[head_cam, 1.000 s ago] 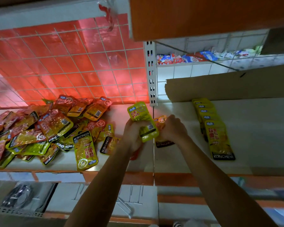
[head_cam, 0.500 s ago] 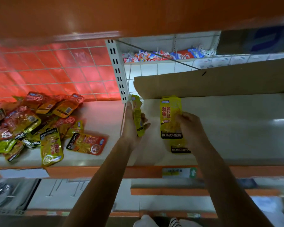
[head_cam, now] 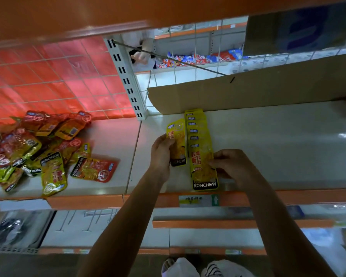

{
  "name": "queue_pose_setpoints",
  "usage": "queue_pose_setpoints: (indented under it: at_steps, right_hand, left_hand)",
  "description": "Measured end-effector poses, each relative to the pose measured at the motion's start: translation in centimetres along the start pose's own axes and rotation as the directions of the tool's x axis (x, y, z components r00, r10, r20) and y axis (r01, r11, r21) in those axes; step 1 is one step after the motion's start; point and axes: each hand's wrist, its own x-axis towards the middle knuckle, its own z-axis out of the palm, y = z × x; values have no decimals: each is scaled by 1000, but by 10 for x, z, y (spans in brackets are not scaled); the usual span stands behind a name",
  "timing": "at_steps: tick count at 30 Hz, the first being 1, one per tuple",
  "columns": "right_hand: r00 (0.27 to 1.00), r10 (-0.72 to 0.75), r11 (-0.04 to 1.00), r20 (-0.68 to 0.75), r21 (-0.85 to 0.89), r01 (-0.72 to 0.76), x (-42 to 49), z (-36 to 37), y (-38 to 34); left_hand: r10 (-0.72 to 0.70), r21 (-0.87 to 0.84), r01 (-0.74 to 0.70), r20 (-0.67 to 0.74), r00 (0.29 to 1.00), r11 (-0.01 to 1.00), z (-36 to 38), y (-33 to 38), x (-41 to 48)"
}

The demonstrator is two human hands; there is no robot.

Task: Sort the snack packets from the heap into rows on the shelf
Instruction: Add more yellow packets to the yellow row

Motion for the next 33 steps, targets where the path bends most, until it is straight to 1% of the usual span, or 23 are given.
queue_pose_setpoints:
  at_steps: [6,11,14,16,18,20,23,25,28,30,32,33]
  right_hand:
    - [998,8,994,-66,-105,-15,-1,1,3]
    - [995,-13,985,-102,-171,-5,-1,3,3]
    - [991,-26,977,-128,-214,-2,-2,4,3]
    - [986,-56,963,-157,-270,12,-3,5,2]
    - [975,-117,923,-191,-384,35,-4,6,1]
    - [965,-162,882,-207,-469,48,-5,6,-3]
    - [970,-151,882,-188,-469,47,-6,5,-5]
    - [971,-146,876,-190,-480,38,-5,5,-6]
    - [949,-194,838,-249,-545,29,-3,4,-9]
    - [928,-249,824,-277,-564,53,-1,4,-14]
    - [912,-293,818,-288,-570,82,1,6,-18]
    - [904,-316,809,-287,-579,99,3,9,-20]
  left_hand:
    - [-83,-67,76,-105,991,995,-5,-5,9]
    - [-37,-40,33,-122,992,999,-6,-7,13]
    - [54,71,-45,-126,991,996,-6,-8,14]
    - [155,221,-120,-145,977,968,-8,-9,17]
    - [227,362,-157,-161,960,919,-10,-10,21]
    - [261,436,-167,-165,951,884,-12,-10,24]
    - [332,508,-225,-129,935,831,-15,-10,27]
    - [364,583,-252,-82,928,773,-17,-9,31]
    - [359,753,-244,11,933,611,-18,-4,40]
    - [345,838,-259,91,934,481,-16,-2,45]
    - [356,901,-293,173,918,319,-13,-1,50]
    - [370,920,-296,189,910,258,-12,-1,52]
